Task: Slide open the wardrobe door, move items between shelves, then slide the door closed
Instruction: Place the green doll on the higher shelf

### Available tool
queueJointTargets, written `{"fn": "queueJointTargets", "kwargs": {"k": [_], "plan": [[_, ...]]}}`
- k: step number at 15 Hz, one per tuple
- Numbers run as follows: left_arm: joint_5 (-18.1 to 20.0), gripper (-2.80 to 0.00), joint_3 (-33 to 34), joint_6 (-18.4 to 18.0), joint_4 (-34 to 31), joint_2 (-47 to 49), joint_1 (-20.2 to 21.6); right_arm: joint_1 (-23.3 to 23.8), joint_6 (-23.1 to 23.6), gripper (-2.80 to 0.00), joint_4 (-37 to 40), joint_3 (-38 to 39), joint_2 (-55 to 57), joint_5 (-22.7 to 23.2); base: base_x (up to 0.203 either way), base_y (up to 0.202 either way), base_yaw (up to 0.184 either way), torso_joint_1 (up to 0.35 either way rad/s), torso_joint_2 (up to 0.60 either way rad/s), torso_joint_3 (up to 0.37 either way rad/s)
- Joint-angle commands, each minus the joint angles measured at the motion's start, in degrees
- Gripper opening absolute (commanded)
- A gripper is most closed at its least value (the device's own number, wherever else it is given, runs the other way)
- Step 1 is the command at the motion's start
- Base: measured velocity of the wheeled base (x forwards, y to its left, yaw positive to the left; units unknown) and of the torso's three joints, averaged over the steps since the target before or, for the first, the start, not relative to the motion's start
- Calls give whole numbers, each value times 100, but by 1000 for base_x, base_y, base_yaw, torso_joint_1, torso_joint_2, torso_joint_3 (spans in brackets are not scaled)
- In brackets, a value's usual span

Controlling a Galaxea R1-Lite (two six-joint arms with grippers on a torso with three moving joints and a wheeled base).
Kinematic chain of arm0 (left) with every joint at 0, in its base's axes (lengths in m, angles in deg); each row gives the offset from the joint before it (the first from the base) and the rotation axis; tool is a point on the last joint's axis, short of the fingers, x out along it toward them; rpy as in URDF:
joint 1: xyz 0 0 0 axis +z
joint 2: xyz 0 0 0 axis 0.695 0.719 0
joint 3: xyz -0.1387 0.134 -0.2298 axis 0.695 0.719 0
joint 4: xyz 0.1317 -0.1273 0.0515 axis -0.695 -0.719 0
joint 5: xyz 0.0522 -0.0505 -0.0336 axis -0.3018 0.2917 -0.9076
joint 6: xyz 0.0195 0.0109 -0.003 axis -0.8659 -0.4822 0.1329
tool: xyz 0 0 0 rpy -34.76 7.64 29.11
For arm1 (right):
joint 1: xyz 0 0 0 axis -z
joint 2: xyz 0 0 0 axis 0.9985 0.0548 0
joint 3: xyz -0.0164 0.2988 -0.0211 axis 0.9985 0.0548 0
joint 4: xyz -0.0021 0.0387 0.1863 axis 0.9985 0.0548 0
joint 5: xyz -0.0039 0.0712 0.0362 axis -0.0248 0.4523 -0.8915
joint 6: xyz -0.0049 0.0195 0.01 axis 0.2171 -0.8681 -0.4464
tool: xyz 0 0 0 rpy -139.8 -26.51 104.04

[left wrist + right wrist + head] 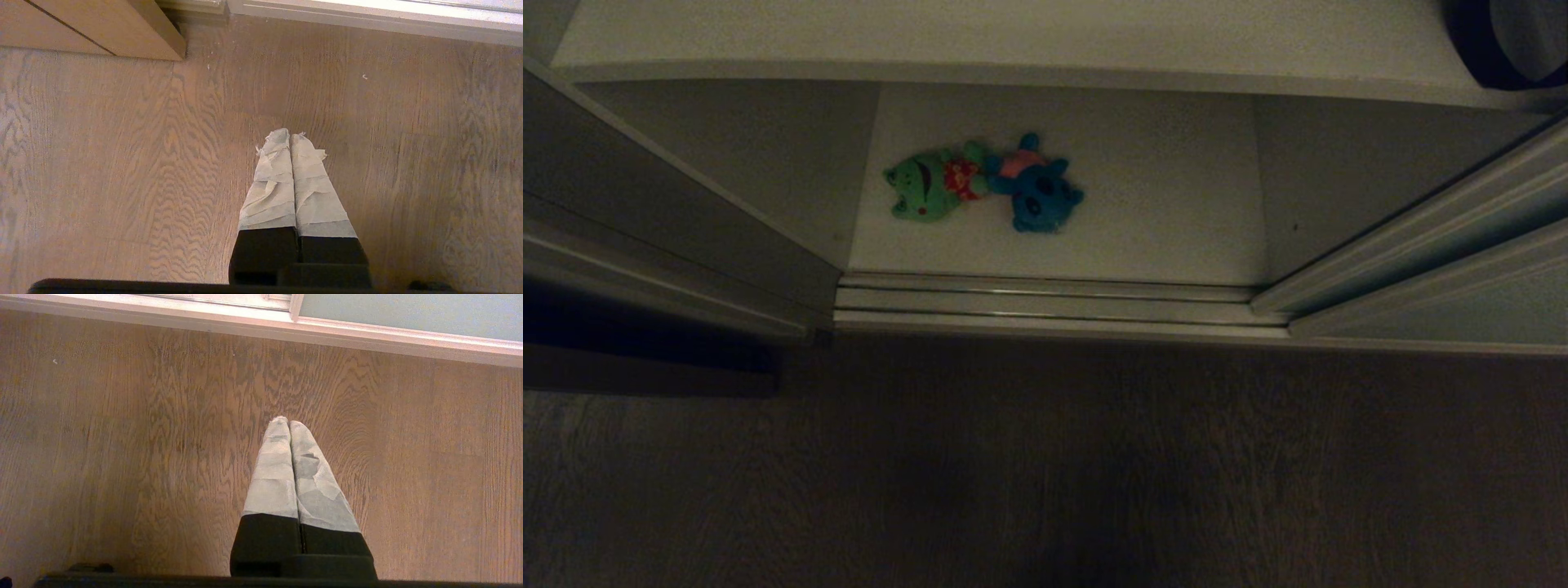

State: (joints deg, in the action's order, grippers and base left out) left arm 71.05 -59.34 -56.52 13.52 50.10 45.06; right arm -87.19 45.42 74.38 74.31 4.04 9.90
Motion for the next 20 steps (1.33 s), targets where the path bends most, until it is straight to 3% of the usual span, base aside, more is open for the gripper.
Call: {"fn": "queueJointTargets", "kwargs": {"k": [1,11,20], "plan": [[-4,-280,-6,6,-6,8,2,-2,5,-280,-5,2,-18,2,0,0,0,0,0,0],[-22,-280,53,-26,144,8,2,-2,5,-280,-5,2,-18,2,6,0,0,0,0,0],[-13,-280,60,-34,187,8,2,-2,5,-280,-5,2,-18,2,154,0,0,1,1,2]]}}
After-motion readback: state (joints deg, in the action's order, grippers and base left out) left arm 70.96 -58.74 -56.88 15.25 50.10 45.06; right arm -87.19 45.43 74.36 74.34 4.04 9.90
